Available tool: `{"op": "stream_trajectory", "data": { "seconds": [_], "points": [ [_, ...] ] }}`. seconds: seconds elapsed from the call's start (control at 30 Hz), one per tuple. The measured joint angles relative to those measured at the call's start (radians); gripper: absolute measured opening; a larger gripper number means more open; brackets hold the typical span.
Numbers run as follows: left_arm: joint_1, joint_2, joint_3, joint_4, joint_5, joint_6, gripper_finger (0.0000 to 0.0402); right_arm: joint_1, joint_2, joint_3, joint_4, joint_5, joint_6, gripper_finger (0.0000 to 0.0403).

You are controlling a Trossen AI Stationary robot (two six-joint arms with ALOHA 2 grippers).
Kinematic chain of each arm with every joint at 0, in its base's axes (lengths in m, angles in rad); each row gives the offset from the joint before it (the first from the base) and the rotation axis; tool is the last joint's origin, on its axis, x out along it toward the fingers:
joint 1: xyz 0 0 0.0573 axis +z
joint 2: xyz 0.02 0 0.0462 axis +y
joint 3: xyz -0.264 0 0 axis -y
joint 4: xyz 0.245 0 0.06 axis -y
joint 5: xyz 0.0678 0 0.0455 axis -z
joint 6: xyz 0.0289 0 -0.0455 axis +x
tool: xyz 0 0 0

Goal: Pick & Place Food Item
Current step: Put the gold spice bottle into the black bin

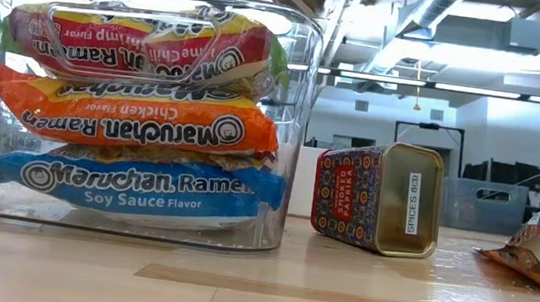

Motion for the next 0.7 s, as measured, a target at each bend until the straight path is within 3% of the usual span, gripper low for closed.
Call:
{"op": "stream_trajectory", "data": {
  "seconds": [0.17,0.43,0.7],
  "points": [
    [0.082,-0.121,0.0,-0.103,-0.038,0.024,0.0345,-0.001,-0.054,0.0,-0.24,0.101,0.117,0.0271],
    [0.186,-0.319,-0.001,-0.14,-0.094,0.026,0.0331,0.017,-0.154,0.0,-0.644,0.295,0.579,0.0271],
    [0.208,-0.403,-0.002,-0.174,-0.117,0.019,0.0323,-0.019,-0.332,-0.154,-0.635,0.309,0.974,0.0271]
  ]
}}
